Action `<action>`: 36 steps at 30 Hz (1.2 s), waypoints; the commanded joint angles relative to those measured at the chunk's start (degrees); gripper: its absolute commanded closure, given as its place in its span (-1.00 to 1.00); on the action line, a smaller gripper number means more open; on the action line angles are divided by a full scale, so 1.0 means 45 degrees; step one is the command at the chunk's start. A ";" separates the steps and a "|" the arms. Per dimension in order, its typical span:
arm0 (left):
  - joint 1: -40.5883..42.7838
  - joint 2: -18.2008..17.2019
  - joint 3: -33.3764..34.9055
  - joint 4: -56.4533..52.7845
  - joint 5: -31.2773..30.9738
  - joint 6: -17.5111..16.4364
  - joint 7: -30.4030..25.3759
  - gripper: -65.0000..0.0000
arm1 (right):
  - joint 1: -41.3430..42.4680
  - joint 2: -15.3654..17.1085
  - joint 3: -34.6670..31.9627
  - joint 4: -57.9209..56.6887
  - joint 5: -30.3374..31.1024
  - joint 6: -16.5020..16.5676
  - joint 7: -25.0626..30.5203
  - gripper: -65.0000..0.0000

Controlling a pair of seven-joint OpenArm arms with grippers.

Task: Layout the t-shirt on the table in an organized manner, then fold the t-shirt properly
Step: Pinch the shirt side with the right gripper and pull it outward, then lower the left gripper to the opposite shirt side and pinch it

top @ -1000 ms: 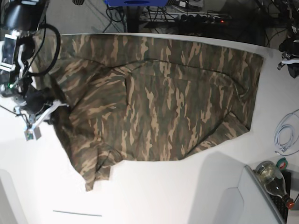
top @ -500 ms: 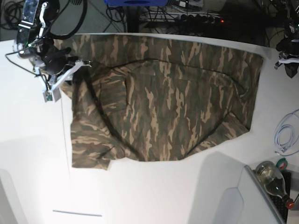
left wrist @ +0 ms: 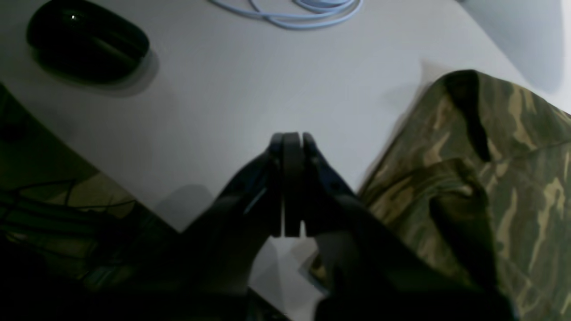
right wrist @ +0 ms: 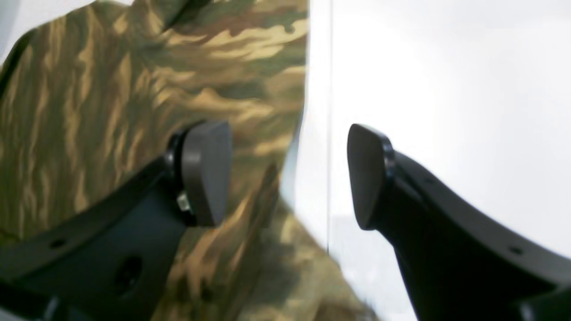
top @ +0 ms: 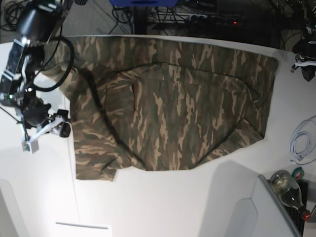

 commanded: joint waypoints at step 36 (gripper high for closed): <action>0.0497 -0.0241 -0.0135 0.0172 -0.0108 -0.0034 -0.0315 1.00 | 0.1633 0.0507 -0.1487 -0.3424 0.0078 -0.0016 0.0183 -0.11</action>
